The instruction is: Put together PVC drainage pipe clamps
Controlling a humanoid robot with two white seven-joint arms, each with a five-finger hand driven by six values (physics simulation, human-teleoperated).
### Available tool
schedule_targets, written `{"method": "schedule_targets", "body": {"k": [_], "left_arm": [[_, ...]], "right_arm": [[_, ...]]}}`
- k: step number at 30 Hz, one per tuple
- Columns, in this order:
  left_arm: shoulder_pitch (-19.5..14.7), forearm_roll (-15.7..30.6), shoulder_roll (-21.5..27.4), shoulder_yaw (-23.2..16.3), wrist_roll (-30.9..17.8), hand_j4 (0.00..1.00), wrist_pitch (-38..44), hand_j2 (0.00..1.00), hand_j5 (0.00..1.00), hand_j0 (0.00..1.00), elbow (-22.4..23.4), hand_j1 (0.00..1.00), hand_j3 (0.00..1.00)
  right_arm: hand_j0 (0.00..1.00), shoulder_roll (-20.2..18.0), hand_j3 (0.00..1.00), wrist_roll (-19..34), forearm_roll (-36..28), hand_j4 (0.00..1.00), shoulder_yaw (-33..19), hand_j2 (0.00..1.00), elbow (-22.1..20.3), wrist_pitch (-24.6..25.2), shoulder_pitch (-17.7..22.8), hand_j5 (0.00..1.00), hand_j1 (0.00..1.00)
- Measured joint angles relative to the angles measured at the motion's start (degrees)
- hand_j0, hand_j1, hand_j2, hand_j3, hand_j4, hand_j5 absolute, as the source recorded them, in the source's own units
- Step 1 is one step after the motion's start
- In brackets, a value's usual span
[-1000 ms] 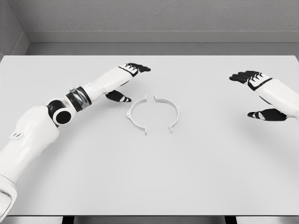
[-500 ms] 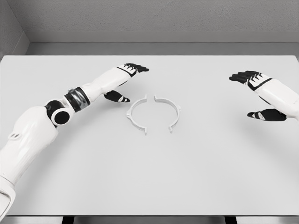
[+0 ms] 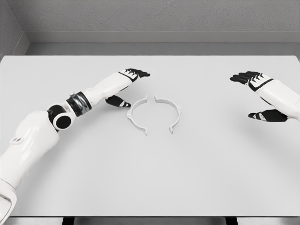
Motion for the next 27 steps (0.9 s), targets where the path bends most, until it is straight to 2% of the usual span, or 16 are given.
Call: {"method": "schedule_targets", "body": {"k": [27], "left_arm": [[1.32, 0.49, -1.06, 0.0, 0.0, 1.0, 0.0, 1.0, 1.0, 1.0, -1.53, 1.0, 1.0]], "right_arm": [[1.0, -0.06, 1.0, 0.0, -0.02, 1.0, -0.11, 1.0, 0.0, 0.0, 0.0, 1.0, 1.0]]}}
